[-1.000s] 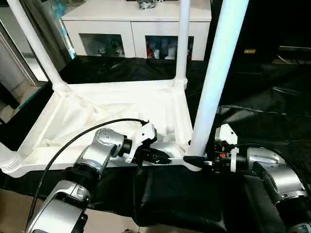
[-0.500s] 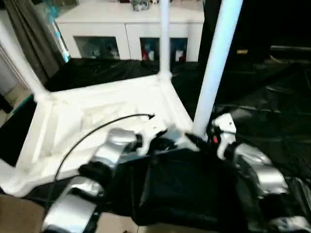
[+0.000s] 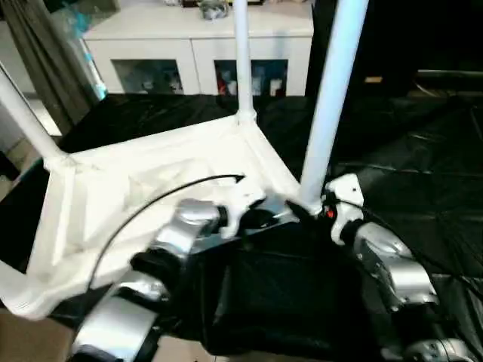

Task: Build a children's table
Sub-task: Rotate leg to tighten

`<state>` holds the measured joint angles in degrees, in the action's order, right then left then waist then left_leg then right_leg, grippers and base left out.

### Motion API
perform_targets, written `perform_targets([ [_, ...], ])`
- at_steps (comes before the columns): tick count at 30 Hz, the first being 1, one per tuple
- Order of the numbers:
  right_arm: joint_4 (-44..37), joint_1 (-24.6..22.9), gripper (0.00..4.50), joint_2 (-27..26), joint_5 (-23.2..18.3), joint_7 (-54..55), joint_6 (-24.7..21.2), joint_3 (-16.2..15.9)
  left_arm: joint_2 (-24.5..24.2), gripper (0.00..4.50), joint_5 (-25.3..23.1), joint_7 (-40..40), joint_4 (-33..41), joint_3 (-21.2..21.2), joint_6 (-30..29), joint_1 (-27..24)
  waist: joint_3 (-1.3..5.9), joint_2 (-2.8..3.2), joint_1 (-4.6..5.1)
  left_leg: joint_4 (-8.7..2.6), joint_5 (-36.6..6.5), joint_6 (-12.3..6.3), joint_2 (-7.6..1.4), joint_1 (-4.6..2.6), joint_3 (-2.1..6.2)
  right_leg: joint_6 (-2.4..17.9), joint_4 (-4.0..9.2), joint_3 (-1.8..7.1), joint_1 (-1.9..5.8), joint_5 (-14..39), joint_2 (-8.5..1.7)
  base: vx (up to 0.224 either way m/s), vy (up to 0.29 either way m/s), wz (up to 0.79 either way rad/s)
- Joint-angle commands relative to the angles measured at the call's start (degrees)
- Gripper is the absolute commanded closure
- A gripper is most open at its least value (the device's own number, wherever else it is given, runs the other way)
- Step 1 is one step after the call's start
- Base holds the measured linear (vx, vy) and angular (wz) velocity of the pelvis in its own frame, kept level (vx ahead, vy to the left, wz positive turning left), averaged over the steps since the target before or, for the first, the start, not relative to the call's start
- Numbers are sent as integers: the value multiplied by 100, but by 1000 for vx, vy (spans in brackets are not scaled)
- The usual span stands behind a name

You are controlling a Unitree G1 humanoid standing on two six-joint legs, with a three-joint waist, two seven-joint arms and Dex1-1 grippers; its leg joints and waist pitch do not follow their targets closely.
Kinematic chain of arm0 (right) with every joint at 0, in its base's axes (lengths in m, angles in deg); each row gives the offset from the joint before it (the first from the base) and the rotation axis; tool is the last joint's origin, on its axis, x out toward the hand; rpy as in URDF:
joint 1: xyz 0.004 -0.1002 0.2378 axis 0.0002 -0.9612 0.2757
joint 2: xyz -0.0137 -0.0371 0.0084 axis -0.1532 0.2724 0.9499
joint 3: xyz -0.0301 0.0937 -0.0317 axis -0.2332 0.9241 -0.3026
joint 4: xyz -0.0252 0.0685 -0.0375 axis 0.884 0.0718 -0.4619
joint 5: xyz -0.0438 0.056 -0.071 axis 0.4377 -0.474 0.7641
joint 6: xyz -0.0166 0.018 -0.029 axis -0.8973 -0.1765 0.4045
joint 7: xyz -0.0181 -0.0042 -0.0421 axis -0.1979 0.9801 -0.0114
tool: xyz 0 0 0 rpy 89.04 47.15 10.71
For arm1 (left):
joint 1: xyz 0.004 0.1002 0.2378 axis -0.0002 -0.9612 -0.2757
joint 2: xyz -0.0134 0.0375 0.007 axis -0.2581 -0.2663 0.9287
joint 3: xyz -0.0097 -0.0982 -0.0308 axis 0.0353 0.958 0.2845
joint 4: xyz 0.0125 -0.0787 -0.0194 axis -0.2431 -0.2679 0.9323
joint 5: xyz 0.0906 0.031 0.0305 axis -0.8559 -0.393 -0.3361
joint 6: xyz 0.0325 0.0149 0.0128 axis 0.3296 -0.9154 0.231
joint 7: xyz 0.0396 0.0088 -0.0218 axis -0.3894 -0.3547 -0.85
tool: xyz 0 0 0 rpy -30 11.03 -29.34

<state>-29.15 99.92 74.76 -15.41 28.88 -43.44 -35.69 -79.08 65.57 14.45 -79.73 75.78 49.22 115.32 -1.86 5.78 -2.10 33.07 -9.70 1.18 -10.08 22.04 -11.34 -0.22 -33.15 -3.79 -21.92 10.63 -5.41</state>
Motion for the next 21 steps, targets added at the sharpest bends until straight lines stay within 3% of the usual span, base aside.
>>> perform_targets([
  [1, -206, -153, 66, -98, -215, -801, -172, -722, 104, 450, 188, 426, 283, -126, 196, -71, 317, -143, -37, -361, -1351, -549, -305, -78, 147, 1282, 388, 193, 216, 1204, -340, 0, 0, 0],
  [4, -622, -375, 66, 475, -395, -1784, -205, -842, -187, 450, 286, 1081, 388, -162, 266, -170, 318, -122, -65, -351, -1327, -624, -320, -83, 137, 1320, 374, 195, 218, 1112, -335, 0, 0, 0],
  [8, -685, -416, 66, 900, -418, -2347, -212, -754, -415, 450, 459, 1689, 581, -154, 145, -262, 309, -123, -85, -367, -1439, -558, -331, -90, 136, 1389, 376, 196, 208, 1236, -349, 0, 0, 0],
  [12, -600, -352, 66, 1091, -482, -2517, -235, -642, -519, 450, 556, 1993, 719, -168, 31, -317, 307, -118, -107, -373, -1489, -488, -335, -109, 133, 1412, 380, 204, 192, 1275, -346, 0, 0, 0],
  [13, -593, -339, 90, 1123, -514, -2552, -263, -632, -527, 450, 562, 2029, 751, -161, 11, -334, 304, -123, -110, -379, -1497, -475, -338, -110, 136, 1411, 378, 204, 195, 1287, -344, 0, 0, 0],
  [16, -608, -323, 104, 1175, -590, -2631, -345, -620, -528, 450, 578, 2099, 798, -146, -29, -367, 312, -130, -133, -371, -1406, -475, -335, -111, 133, 1421, 368, 207, 199, 1186, -343, 0, 0, 0],
  [17, -621, -323, 132, 1182, -607, -2654, -370, -620, -528, 450, 581, 2118, 800, -144, -30, -372, 315, -131, -137, -366, -1383, -481, -332, -112, 131, 1423, 366, 207, 199, 1162, -342, 0, 0, 0],
  [21, -693, -372, 150, 1150, -644, -2759, -432, -641, -517, 450, 595, 2140, 833, -158, -50, -397, 317, -154, -151, -360, -1333, -511, -331, -103, 133, 1399, 366, 203, 201, 1221, -350, 0, 0, 0],
])
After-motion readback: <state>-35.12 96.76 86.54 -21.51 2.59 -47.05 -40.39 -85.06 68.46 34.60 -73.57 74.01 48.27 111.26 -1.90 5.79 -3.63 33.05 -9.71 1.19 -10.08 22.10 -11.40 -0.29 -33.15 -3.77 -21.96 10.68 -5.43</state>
